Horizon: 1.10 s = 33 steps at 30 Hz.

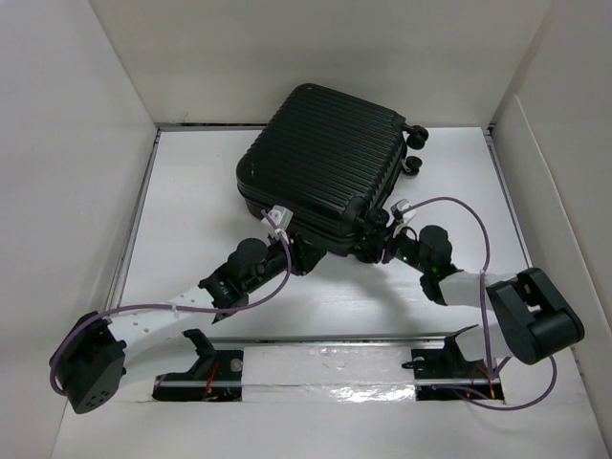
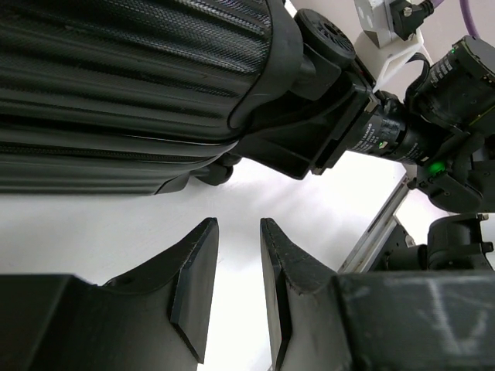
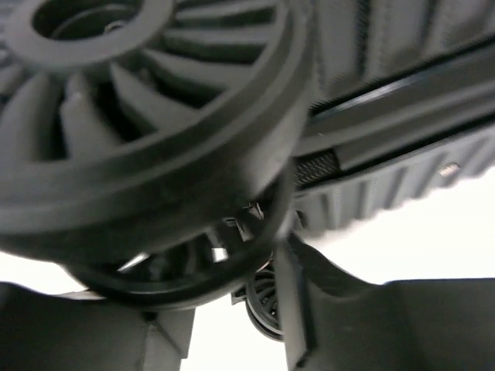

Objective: Pack the luggage

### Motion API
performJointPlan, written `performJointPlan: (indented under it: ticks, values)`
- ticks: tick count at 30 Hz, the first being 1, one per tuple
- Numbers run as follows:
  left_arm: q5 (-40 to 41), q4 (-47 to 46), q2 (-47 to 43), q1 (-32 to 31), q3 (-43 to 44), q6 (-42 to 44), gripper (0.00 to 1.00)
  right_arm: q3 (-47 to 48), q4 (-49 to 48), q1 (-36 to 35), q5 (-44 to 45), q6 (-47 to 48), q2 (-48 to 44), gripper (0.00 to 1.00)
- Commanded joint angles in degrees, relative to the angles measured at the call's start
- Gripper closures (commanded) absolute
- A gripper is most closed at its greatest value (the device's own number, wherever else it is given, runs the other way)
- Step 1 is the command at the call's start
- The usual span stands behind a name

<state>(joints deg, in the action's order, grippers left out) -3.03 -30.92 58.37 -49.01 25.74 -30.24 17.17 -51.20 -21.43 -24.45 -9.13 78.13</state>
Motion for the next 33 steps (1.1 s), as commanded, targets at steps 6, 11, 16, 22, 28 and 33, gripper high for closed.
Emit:
performJointPlan:
  ticks: [6, 11, 16, 22, 28, 33]
  values:
    - [-1.19, -3.80, 2.53, 0.15, 0.54, 0.27, 0.75, 2.79, -13.03, 0.07, -4.73, -1.33, 3.26, 0.82]
    - [-1.37, -5.20, 5.26, 0.15, 1.07, -0.35, 0.75, 0.68, -14.80, 0.07, -2.63, -2.03, 2.29, 1.00]
    - [-1.98, -7.22, 11.49, 0.15, 3.88, -1.14, 0.75, -1.52, -13.23, -3.96, 1.41, -2.83, 0.01, 1.00]
    - [1.62, -6.17, 17.12, 1.20, 9.94, -0.17, 0.75, -3.81, 0.38, -18.61, 21.08, -2.56, -8.32, 1.00]
    - [2.24, -7.05, 22.48, 1.73, 14.51, -0.35, 0.75, -4.95, 12.34, -31.20, 37.97, -6.69, -16.86, 1.00]
    - [1.01, -7.93, 26.17, 1.73, 17.94, -1.40, 0.76, -1.71, 17.10, -38.59, 43.69, -9.50, -16.71, 1.00]
